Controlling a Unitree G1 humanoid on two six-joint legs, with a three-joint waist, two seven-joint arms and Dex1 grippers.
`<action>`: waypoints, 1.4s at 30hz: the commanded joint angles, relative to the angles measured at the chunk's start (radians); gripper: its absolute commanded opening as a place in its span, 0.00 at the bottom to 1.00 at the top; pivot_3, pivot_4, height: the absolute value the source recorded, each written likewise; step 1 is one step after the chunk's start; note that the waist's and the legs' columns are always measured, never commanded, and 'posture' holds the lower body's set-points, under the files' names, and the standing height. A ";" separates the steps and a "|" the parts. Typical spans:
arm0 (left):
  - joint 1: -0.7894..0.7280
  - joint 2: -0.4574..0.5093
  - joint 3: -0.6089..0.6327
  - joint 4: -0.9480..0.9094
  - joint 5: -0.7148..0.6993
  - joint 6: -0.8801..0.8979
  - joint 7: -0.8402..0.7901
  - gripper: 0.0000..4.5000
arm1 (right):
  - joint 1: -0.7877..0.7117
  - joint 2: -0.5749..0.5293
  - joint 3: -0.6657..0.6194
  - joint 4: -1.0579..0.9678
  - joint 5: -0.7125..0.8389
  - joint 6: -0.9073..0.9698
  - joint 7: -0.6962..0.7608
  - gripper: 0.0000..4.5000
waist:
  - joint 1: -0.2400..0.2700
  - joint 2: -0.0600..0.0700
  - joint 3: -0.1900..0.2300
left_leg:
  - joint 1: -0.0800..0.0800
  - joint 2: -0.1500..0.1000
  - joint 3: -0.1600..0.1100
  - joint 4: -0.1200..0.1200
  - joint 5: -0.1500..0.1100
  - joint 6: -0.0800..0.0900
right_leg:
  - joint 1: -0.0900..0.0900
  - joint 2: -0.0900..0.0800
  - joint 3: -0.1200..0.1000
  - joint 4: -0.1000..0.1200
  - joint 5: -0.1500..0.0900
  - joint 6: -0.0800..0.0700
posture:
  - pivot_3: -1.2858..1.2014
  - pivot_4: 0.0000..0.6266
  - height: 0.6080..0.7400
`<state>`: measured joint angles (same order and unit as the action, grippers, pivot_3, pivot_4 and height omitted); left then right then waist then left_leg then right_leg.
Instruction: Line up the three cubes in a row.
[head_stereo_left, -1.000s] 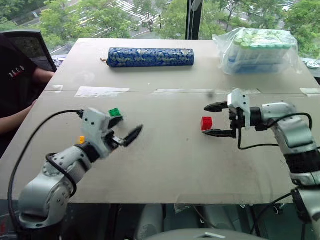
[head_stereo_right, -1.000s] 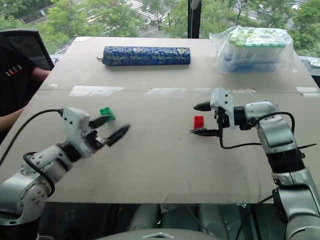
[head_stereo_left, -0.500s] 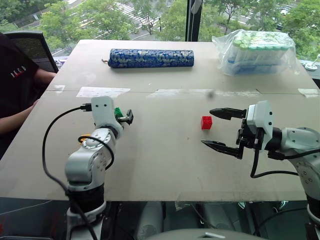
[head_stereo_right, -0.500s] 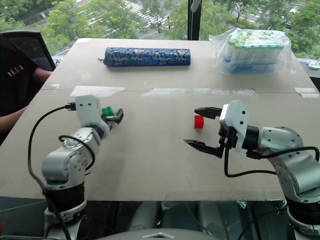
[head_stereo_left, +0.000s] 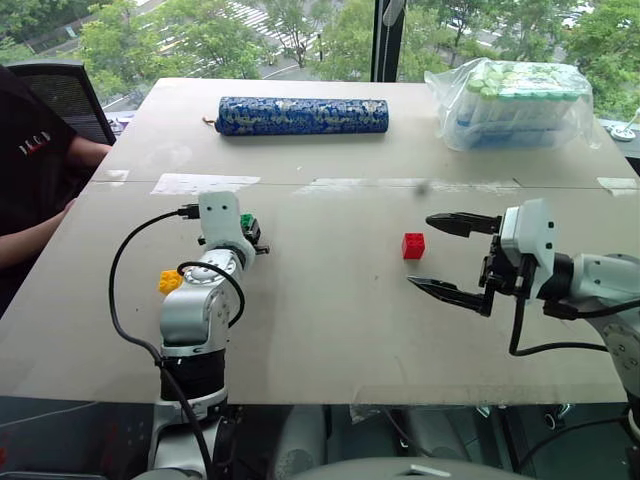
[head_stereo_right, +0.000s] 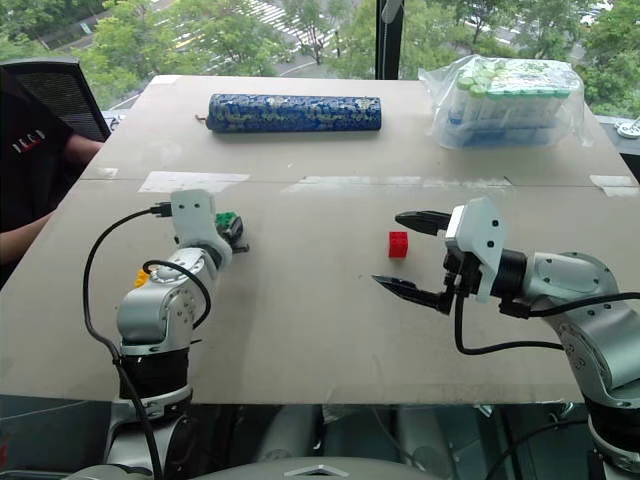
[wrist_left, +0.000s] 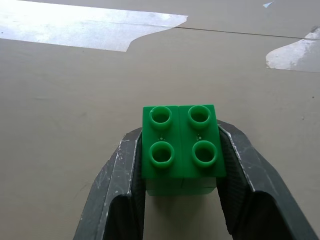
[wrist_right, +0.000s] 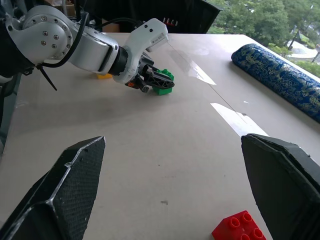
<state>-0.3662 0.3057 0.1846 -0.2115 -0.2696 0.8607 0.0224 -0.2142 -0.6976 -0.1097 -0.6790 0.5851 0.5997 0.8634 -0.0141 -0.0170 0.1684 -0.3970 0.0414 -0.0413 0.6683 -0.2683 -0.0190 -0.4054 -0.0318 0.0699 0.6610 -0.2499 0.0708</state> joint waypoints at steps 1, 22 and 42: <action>0.012 0.056 -0.035 -0.065 -0.143 -0.091 -0.319 0.28 | 0.025 -0.019 -0.063 -0.062 0.028 -0.004 -0.034 1.00 | 0.000 0.000 0.000 | 0.000 0.000 0.000 0.000 0.000 0.000 | 0.000 0.000 0.000 0.000 0.000 0.000 | 0.52 0.24 1.00; -0.630 0.104 -0.486 1.112 0.168 -1.072 -1.496 0.28 | 0.556 -0.029 -0.437 -0.334 0.144 0.076 -0.217 1.00 | 0.001 -0.004 0.004 | -0.003 -0.001 -0.001 0.000 0.000 0.001 | 0.001 0.001 -0.001 -0.004 -0.001 0.001 | 0.52 0.24 1.00; -0.707 0.044 -0.431 1.300 0.260 -1.138 -1.430 0.28 | 0.741 0.014 -0.472 -0.355 0.118 -0.058 -0.222 1.00 | 0.000 -0.005 0.004 | -0.002 -0.001 -0.001 0.001 0.000 0.001 | 0.001 0.001 -0.001 -0.001 -0.001 0.001 | 0.52 0.24 1.00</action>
<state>-1.0440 0.3500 -0.2724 1.0866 -0.0106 -0.2646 -1.4104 0.5308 -0.6792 -0.5601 -1.0045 0.6920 0.5617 0.6474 -0.0139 -0.0219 0.1725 -0.3987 0.0409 -0.0425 0.6692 -0.2686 -0.0180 -0.4043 -0.0310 0.0693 0.6605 -0.2509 0.0719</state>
